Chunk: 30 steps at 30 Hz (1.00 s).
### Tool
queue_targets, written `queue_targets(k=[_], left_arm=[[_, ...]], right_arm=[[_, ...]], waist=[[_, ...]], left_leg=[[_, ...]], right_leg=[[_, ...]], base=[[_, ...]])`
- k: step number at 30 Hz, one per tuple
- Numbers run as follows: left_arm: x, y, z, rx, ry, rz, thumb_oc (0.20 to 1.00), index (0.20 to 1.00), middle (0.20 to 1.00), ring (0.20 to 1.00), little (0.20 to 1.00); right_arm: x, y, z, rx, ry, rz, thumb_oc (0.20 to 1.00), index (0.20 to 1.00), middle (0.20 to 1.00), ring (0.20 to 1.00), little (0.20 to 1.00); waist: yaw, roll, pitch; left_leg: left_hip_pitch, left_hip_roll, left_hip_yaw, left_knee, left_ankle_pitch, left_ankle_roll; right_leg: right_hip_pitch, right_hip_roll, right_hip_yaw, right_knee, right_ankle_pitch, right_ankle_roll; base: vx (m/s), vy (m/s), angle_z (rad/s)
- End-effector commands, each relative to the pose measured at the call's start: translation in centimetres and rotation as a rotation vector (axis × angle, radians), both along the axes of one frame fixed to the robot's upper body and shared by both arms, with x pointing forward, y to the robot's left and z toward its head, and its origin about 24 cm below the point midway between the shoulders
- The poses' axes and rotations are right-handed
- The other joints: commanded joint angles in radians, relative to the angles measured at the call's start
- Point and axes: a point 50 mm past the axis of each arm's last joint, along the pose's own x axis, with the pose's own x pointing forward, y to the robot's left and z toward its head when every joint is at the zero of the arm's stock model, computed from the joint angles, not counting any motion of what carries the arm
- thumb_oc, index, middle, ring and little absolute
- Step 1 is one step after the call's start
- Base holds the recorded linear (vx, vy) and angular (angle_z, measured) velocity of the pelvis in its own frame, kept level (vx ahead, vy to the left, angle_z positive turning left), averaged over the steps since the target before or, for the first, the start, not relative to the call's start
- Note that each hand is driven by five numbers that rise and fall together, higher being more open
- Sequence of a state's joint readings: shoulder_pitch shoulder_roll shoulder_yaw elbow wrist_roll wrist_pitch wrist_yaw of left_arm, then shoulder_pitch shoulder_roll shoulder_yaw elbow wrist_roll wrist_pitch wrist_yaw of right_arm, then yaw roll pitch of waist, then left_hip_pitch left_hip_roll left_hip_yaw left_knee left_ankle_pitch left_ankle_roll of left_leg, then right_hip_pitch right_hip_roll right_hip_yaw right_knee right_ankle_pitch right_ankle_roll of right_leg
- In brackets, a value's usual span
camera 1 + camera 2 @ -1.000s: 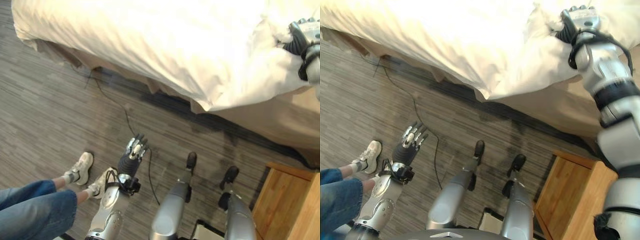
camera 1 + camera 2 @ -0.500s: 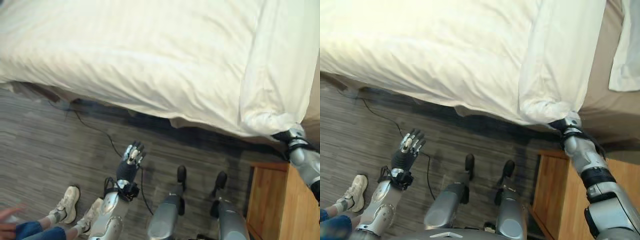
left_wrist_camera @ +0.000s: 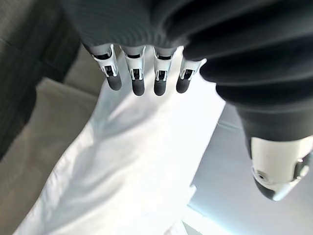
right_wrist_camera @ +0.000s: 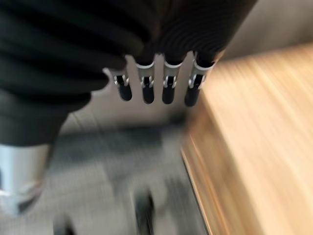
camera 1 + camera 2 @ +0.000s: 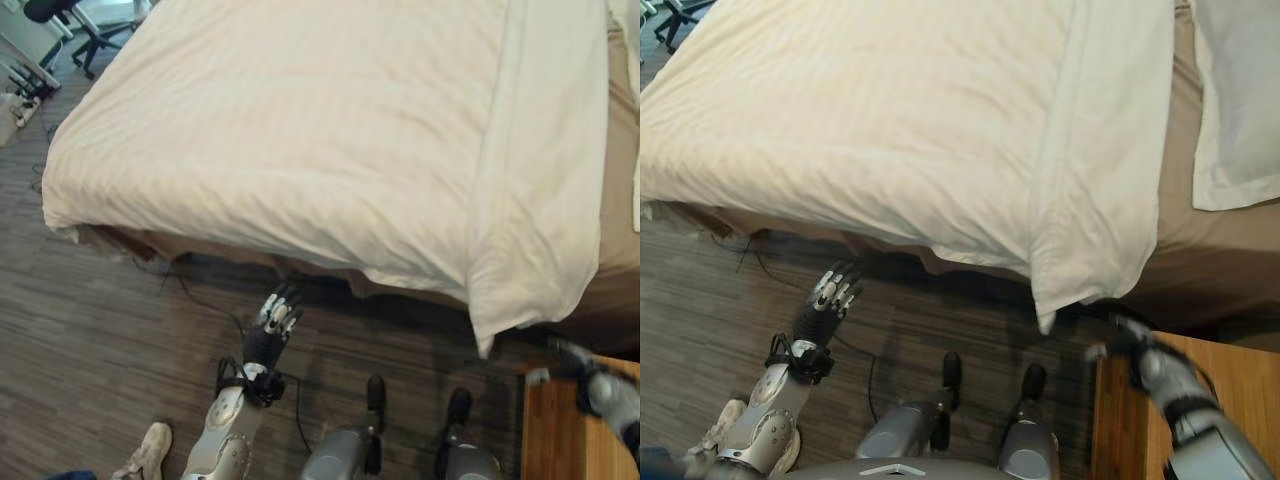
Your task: Making the bed.
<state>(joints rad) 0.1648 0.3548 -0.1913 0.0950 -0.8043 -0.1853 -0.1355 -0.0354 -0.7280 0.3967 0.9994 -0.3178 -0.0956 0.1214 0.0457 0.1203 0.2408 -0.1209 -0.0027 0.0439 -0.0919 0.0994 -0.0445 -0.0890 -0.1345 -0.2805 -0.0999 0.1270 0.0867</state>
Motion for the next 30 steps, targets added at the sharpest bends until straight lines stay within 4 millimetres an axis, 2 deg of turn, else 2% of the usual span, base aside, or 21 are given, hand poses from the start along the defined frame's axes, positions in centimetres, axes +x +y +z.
queue_targets(k=[1, 3, 4, 5, 6, 7, 8, 9, 10, 11, 12, 15, 17, 20, 21, 23, 24, 25, 26, 29, 30], left_arm=[[0.5, -0.4, 0.9, -0.015, -0.07, -0.045, 1.0, 1.0, 1.0, 1.0, 1.0], [0.4, -0.1, 0.8, -0.031, -0.054, -0.016, 1.0, 1.0, 1.0, 1.0, 1.0], [0.5, 0.1, 0.8, -0.035, -0.048, 0.015, 1.0, 1.0, 1.0, 1.0, 1.0], [0.5, 0.8, 0.9, -0.031, -0.047, 0.073, 1.0, 1.0, 1.0, 1.0, 1.0], [0.5, 1.1, 0.9, -0.026, -0.051, 0.11, 1.0, 1.0, 1.0, 1.0, 1.0], [0.5, 1.0, 0.9, -0.026, -0.052, 0.109, 1.0, 1.0, 1.0, 1.0, 1.0], [0.4, 1.0, 0.8, -0.026, -0.042, 0.116, 1.0, 1.0, 1.0, 1.0, 1.0], [-0.1, 0.9, 0.1, -0.028, 0.003, 0.119, 1.0, 1.0, 1.0, 1.0, 1.0], [-0.1, 1.0, 0.1, -0.027, 0.003, 0.118, 1.0, 1.0, 1.0, 1.0, 1.0], [-0.8, 0.8, -0.7, -0.031, 0.047, 0.105, 1.0, 1.0, 1.0, 1.0, 1.0], [-0.8, 0.9, -0.7, -0.031, 0.047, 0.105, 1.0, 1.0, 1.0, 1.0, 1.0], [-1.2, 0.3, -0.8, -0.028, 0.061, 0.051, 1.0, 1.0, 1.0, 1.0, 1.0], [-1.2, -0.2, -0.8, -0.029, 0.055, 0.009, 1.0, 1.0, 1.0, 1.0, 1.0], [-0.8, -0.8, -0.3, -0.013, 0.031, -0.04, 1.0, 1.0, 1.0, 1.0, 1.0], [-0.7, -0.8, -0.3, -0.013, 0.029, -0.039, 1.0, 1.0, 1.0, 1.0, 1.0], [0.0, -2.1, 0.1, -0.028, 0.005, -0.081, 1.0, 1.0, 1.0, 1.0, 1.0], [0.1, -2.1, 0.2, -0.028, 0.002, -0.08, 1.0, 1.0, 1.0, 1.0, 1.0], [0.4, -2.6, 0.5, -0.023, -0.011, -0.107, 1.0, 1.0, 1.0, 1.0, 1.0], [0.5, -2.6, 0.5, -0.024, -0.015, -0.106, 1.0, 1.0, 1.0, 1.0, 1.0], [1.0, -3.0, 1.2, -0.026, -0.043, -0.122, 1.0, 1.0, 1.0, 1.0, 1.0], [1.0, -3.2, 1.1, -0.036, -0.04, -0.128, 1.0, 1.0, 1.0, 1.0, 1.0]], right_arm=[[-3.1, -2.9, 0.1, -0.028, 0.095, -0.18, 1.0, 1.0, 1.0, 1.0, 1.0], [-3.3, -4.7, 1.3, -0.087, 0.007, -0.301, 1.0, 1.0, 1.0, 1.0, 1.0], [-2.0, -6.0, 2.9, -0.106, -0.157, -0.416, 1.0, 1.0, 1.0, 1.0, 1.0], [0.9, -6.8, 5.9, -0.05, -0.464, -0.534, 1.0, 1.0, 1.0, 1.0, 1.0], [4.5, -4.3, 8.1, 0.259, -0.819, -0.613, 1.0, 1.0, 1.0, 1.0, 1.0], [4.4, -4.3, 8.1, 0.259, -0.819, -0.614, 1.0, 1.0, 1.0, 1.0, 1.0], [5.7, -2.6, 8.6, 0.516, -1.027, -0.762, 1.0, 1.0, 1.0, 1.0, 1.0], [7.7, 1.3, 9.0, 0.942, -1.198, -0.873, 0.2, 0.2, 0.2, 0.2, 0.2], [7.7, 1.4, 8.9, 0.942, -1.197, -0.874, 0.2, 0.2, 0.2, 0.2, 0.2], [9.2, 5.3, 10.4, 1.256, -1.237, -0.825, 0.2, 0.2, 0.2, 0.2, 0.2], [9.1, 5.3, 10.4, 1.256, -1.237, -0.825, 0.2, 0.2, 0.2, 0.2, 0.2], [10.9, 10.8, 11.2, 1.585, -1.075, -0.688, 0.2, 0.2, 0.2, 0.2, 0.2], [12.4, 12.7, 12.2, 1.604, -1.009, -0.566, 0.2, 0.2, 0.2, 0.2, 0.2], [16.2, 13.9, 14.3, 1.623, -1.03, -0.541, 0.2, 0.2, 0.2, 0.2, 0.2], [16.3, 13.9, 14.4, 1.624, -1.031, -0.539, 0.2, 0.2, 0.2, 0.2, 0.2], [21.1, 15.0, 17.9, 1.584, -1.07, -0.517, 0.2, 0.2, 0.2, 0.2, 0.2], [21.2, 15.0, 18.0, 1.585, -1.072, -0.514, 0.2, 0.2, 0.2, 0.2, 0.2], [23.5, 14.4, 20.9, 1.552, -1.136, -0.525, 0.2, 0.2, 0.2, 0.2, 0.2], [23.6, 14.4, 21.1, 1.554, -1.138, -0.523, 0.2, 0.2, 0.2, 0.2, 0.2], [25.8, 13.5, 26.0, 1.502, -1.242, -0.504, 0.2, 0.2, 0.2, 0.2, 0.2], [26.1, 13.1, 26.7, 1.497, -1.261, -0.524, 0.2, 0.2, 0.2, 0.2, 0.2]], waist=[[-0.017, -0.053, -0.032], [-0.022, -0.07, -0.052], [-0.029, -0.077, -0.059], [-0.055, -0.082, -0.062], [-0.078, -0.085, -0.071], [-0.075, -0.085, -0.072], [-0.081, -0.085, -0.077], [-0.087, -0.082, -0.085], [-0.086, -0.083, -0.087], [-0.088, -0.08, -0.093], [-0.088, -0.081, -0.096], [-0.076, -0.075, -0.097], [-0.061, -0.068, -0.098], [-0.034, -0.045, -0.089], [-0.035, -0.045, -0.086], [0.005, -0.008, -0.071], [0.005, -0.008, -0.069], [0.025, 0.014, -0.062], [0.025, 0.015, -0.059], [0.058, 0.044, -0.053], [0.066, 0.05, -0.054]], left_leg=[[-0.005, 0.001, -0.042, 0.005, 0.014, -0.024], [0.011, 0.006, -0.033, 0.005, 0.007, -0.022], [0.014, 0.009, -0.022, 0.005, 0.005, -0.019], [0.023, 0.014, -0.001, 0.005, -0.002, -0.017], [0.032, 0.024, 0.028, 0.005, -0.012, -0.016], [0.029, 0.024, 0.029, 0.005, -0.01, -0.016], [0.031, 0.025, 0.038, 0.005, -0.014, -0.014], [0.042, 0.03, 0.05, 0.005, -0.025, -0.012], [0.038, 0.03, 0.051, 0.005, -0.022, -0.012], [0.047, 0.034, 0.061, 0.005, -0.03, -0.012], [0.043, 0.034, 0.061, 0.005, -0.027, -0.012], [0.042, 0.034, 0.065, 0.005, -0.024, -0.015], [0.035, 0.033, 0.065, 0.005, -0.021, -0.017], [0.028, 0.029, 0.068, 0.005, -0.015, -0.018], [0.029, 0.029, 0.069, 0.005, -0.015, -0.018], [0.01, 0.025, 0.067, 0.005, -0.005, -0.022], [0.009, 0.025, 0.067, 0.005, -0.005, -0.022], [-0.003, 0.022, 0.064, 0.005, 0.001, -0.025], [-0.004, 0.022, 0.064, 0.005, 0.001, -0.025], [-0.025, 0.017, 0.063, 0.005, 0.012, -0.03], [-0.03, 0.018, 0.062, 0.005, 0.014, -0.032]], right_leg=[[0.006, -0.015, 0.027, 0.09, -0.103, 0.025], [0.024, -0.009, 0.034, 0.073, -0.097, 0.028], [0.022, -0.006, 0.045, 0.067, -0.088, 0.03], [0.021, -0.002, 0.064, 0.063, -0.084, 0.033], [0.014, 0.005, 0.091, 0.058, -0.075, 0.035], [0.011, 0.005, 0.092, 0.057, -0.073, 0.035], [0.007, 0.008, 0.101, 0.055, -0.071, 0.035], [0.009, 0.012, 0.11, 0.052, -0.074, 0.033], [0.006, 0.012, 0.111, 0.051, -0.071, 0.032], [0.011, 0.017, 0.116, 0.04, -0.07, 0.03], [0.007, 0.017, 0.117, 0.039, -0.067, 0.029], [0.007, 0.019, 0.118, 0.026, -0.061, 0.027], [0.0, 0.019, 0.118, 0.022, -0.06, 0.027], [-0.007, 0.016, 0.122, 0.018, -0.053, 0.026], [-0.007, 0.016, 0.123, 0.018, -0.053, 0.026], [-0.022, 0.015, 0.124, 0.013, -0.046, 0.023], [-0.023, 0.015, 0.124, 0.014, -0.046, 0.023], [-0.035, 0.013, 0.122, 0.014, -0.043, 0.023], [-0.037, 0.013, 0.122, 0.014, -0.043, 0.023], [-0.056, 0.012, 0.119, 0.013, -0.038, 0.022], [-0.06, 0.012, 0.118, 0.013, -0.039, 0.022]], base=[[0.05, -0.029, -0.09], [0.07, -0.037, -0.13], [0.07, 0.001, -0.11], [0.06, 0.039, -0.28], [0.04, 0.042, -0.45], [0.03, 0.031, -0.93], [0.04, 0.002, -0.88], [0.04, 0.002, -0.73], [0.07, -0.012, -0.16], [0.0, 0.0, 0.0], [0.03, -0.022, -0.01], [0.0, -0.032, -0.1], [-0.02, -0.037, 0.0], [-0.01, 0.001, -0.02], [-0.06, 0.015, 0.02], [-0.09, 0.017, 0.03], [-0.09, 0.009, -0.07], [-0.05, 0.004, -0.01], [-0.07, 0.013, 0.06], [-0.03, -0.002, 0.01], [0.0, 0.0, 0.0]])
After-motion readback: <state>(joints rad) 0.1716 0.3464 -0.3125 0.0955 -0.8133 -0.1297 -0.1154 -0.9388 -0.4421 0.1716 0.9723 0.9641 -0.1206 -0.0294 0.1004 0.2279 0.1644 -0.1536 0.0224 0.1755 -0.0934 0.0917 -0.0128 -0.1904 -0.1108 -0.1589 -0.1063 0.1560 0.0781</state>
